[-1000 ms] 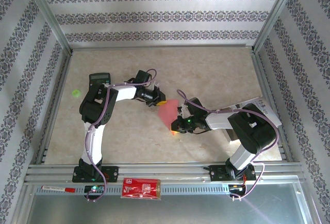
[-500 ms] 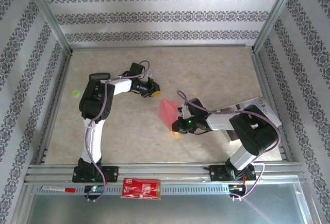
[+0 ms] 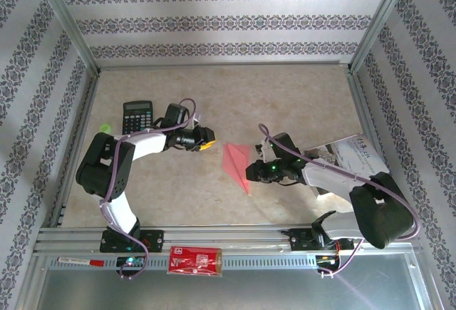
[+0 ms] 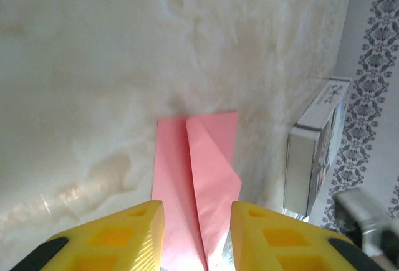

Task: Fold a paper plane with a square sheet of paper (pick it up from the middle)
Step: Fourth fold the wing at the center of the table, then turn over the paper at the center of the table.

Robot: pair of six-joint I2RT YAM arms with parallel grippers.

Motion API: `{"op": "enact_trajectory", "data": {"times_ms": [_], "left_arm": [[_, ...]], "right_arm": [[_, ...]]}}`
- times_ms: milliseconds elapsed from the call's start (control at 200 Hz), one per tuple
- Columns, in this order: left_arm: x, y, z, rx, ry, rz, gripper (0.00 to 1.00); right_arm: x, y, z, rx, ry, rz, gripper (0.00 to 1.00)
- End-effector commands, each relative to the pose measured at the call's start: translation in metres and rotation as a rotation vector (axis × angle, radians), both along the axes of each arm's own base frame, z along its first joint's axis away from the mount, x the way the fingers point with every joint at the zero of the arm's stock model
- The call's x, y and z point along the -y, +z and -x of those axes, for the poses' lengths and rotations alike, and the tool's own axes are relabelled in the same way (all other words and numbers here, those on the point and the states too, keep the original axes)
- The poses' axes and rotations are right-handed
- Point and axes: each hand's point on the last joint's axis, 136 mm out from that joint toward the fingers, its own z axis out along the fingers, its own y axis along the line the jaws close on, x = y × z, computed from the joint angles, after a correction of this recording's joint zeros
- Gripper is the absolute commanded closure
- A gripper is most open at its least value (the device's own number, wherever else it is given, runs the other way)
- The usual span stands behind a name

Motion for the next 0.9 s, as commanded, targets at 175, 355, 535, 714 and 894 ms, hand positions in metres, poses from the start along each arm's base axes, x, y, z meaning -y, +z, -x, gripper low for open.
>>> {"op": "enact_trajectory", "data": {"times_ms": [175, 355, 535, 714, 894], "left_arm": [[0.01, -0.006, 0.008, -0.006, -0.012, 0.053, 0.66], [0.012, -0.009, 0.009, -0.017, -0.018, 0.056, 0.67], [0.012, -0.012, 0.01, -0.028, -0.022, 0.061, 0.67], [0.012, -0.013, 0.011, -0.031, -0.023, 0.064, 0.68], [0.012, -0.014, 0.013, -0.036, -0.022, 0.069, 0.68]], "right_arm": [[0.001, -0.009, -0.04, 0.062, -0.044, 0.125, 0.67], [-0.006, -0.016, -0.048, 0.061, -0.014, 0.13, 0.65], [-0.012, -0.024, -0.053, 0.053, 0.002, 0.129, 0.65], [-0.018, -0.031, -0.055, 0.039, 0.014, 0.115, 0.67], [-0.024, -0.032, -0.055, 0.037, 0.019, 0.08, 0.74]]}}
